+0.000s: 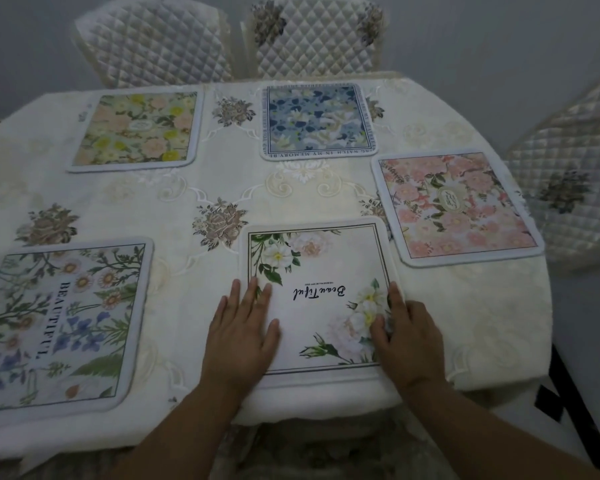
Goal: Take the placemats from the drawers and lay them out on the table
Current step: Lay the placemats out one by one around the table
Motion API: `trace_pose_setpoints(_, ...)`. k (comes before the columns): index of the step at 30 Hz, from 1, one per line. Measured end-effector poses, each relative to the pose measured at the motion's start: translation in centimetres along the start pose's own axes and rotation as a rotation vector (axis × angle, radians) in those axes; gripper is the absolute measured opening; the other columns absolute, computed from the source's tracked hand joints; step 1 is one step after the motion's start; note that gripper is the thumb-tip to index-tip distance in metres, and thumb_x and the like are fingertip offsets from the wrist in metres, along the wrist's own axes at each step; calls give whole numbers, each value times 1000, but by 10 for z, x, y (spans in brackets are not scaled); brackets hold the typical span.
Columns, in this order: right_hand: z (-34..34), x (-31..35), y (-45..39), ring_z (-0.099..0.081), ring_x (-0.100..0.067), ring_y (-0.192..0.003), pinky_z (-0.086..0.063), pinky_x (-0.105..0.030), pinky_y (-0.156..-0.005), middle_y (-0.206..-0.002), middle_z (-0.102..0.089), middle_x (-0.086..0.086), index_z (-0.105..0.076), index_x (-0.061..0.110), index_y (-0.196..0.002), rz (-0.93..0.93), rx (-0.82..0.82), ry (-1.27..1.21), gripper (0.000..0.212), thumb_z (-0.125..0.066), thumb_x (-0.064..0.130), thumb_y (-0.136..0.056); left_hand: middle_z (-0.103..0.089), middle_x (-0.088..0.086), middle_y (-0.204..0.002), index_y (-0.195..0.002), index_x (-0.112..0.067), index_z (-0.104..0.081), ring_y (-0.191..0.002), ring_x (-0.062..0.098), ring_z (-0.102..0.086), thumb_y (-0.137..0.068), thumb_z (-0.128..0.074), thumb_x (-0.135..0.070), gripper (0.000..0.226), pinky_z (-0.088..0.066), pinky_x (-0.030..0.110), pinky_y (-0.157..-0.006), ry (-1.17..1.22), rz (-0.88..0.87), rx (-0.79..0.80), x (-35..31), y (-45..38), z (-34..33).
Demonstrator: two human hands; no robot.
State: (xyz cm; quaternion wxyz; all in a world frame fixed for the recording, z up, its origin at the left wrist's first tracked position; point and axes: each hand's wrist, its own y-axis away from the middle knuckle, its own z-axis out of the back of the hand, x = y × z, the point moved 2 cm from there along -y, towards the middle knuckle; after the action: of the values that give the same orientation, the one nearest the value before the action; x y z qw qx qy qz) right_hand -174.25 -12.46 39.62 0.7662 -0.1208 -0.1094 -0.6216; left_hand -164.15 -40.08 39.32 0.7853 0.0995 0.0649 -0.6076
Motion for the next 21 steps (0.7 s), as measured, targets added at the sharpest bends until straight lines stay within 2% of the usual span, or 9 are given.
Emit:
trace_pose_setpoints(4,10,6,-1,-43,-28,-116,-45,-44,-96,-134,-43,-9,-50,22,-145,-71,25,-40,59,-64,33,-88,-3,-7,-170,-162,-34,-8,-155,14,13,-101,-28,-53,67,-9,44,-126,8,10,11,0,-1,0)
trace_pose_setpoints(6,18,18,-15,-39,-28,-129,-40,-46,-104,-144,-41,-6,-53,22,-140,21,19,17,58,-65,29,-83,-2,-7,-170,-162,-34,-7,-155,14,14,-101,-27,-54,67,-9,43,-126,1,8,19,-1,-1,0)
trace_pose_setpoints(8,17,39,-43,-33,-26,-140,-31,-44,-114,-153,-39,-5,-47,19,-145,141,60,37,64,-62,28,-84,-1,-7,-170,-162,-34,-6,-155,14,15,-101,-25,-54,67,-8,42,-127,-19,6,15,-1,-1,0)
trace_pose_setpoints(10,8,68,-80,-22,-25,-149,-16,-39,-122,-162,-29,-7,-34,14,-153,210,152,-61,68,-56,30,-91,-2,-7,-170,-162,-34,-6,-155,14,15,-101,-26,-54,67,-8,42,-127,-19,8,7,-1,-1,0)
trace_pose_setpoints(13,-16,106,-125,-3,-23,-154,-3,-35,-124,-168,-9,-7,-15,11,-159,267,278,-103,70,-42,39,-101,-2,-8,-170,-162,-35,-6,-155,14,15,-101,-25,-55,67,-9,43,-127,-17,5,6,-1,-2,1)
trace_pose_setpoints(16,-36,111,-137,5,-23,-155,3,-35,-123,-168,1,-9,-5,9,-160,260,377,-27,70,-27,47,-105,-1,-9,-170,-162,-35,-6,-155,13,15,-101,-26,-54,67,-9,42,-127,-13,8,0,-1,-1,1)
trace_pose_setpoints(19,-43,91,-132,10,-16,-154,2,-37,-125,-168,8,0,4,16,-160,300,324,90,77,-12,63,-101,-1,-9,-170,-162,-35,-5,-155,13,16,-101,-27,-54,68,-8,42,-127,-8,3,-6,-1,0,1)
trace_pose_setpoints(21,-41,74,-137,10,-14,-154,-1,-39,-125,-168,8,2,6,18,-160,257,276,132,82,-6,69,-97,-2,-10,-170,-162,-35,-6,-155,12,15,-101,-28,-54,68,-8,42,-127,2,5,-13,-1,0,1)
